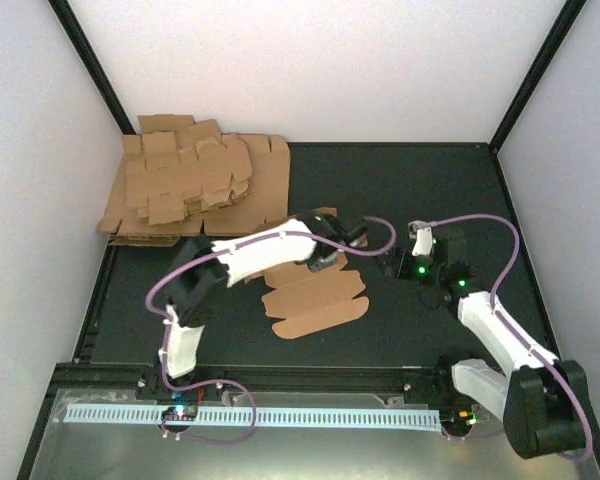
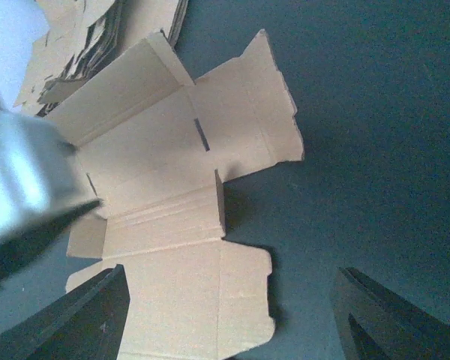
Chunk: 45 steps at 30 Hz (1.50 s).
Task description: Fold the paper box
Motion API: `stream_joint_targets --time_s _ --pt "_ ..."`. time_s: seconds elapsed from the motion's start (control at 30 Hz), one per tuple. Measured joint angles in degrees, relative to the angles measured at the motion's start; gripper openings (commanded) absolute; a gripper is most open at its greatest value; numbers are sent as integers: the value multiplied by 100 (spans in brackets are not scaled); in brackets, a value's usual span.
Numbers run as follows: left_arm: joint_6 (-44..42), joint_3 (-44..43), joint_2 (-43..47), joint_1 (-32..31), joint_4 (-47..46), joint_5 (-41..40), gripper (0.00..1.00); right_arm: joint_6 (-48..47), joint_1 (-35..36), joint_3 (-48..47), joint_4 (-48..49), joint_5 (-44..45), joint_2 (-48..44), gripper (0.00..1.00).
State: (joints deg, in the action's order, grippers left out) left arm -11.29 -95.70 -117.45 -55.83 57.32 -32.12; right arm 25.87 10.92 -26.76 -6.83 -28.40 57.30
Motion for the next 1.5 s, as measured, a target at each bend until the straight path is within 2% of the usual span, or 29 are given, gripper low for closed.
stream_joint_targets --time_s 0.13,0.27,0.4,0.5,0.67,0.77,1.1,1.27,1.5 --pt "-330 455 892 529 -492 382 54 -7 2 -280 116 42 496 73" --pt "-767 444 1213 992 -782 623 61 -70 96 -651 271 118 1023 71" --pt "-1117 367 1121 1381 -798 1211 65 -251 374 -1139 398 302 1703 70" --pt "-1408 -83 780 1692 -623 1687 65 -407 562 -1530 437 542 2302 69" --pt "-1759 -955 61 2094 -289 2243 68 -483 573 -1749 437 820 2765 66" --pt "-1963 -1071 -85 2275 -87 2693 69 -498 581 -1781 466 881 2946 65" --pt "-2485 -1812 -553 2636 664 3939 66 -568 708 -1941 520 999 3250 62" --pt "-2540 -1963 -787 2653 739 4033 65 -568 708 -1941 549 1029 3289 61" --pt "-2601 -1967 -1008 2653 881 4109 56 -568 710 -1941 560 1032 3292 59"
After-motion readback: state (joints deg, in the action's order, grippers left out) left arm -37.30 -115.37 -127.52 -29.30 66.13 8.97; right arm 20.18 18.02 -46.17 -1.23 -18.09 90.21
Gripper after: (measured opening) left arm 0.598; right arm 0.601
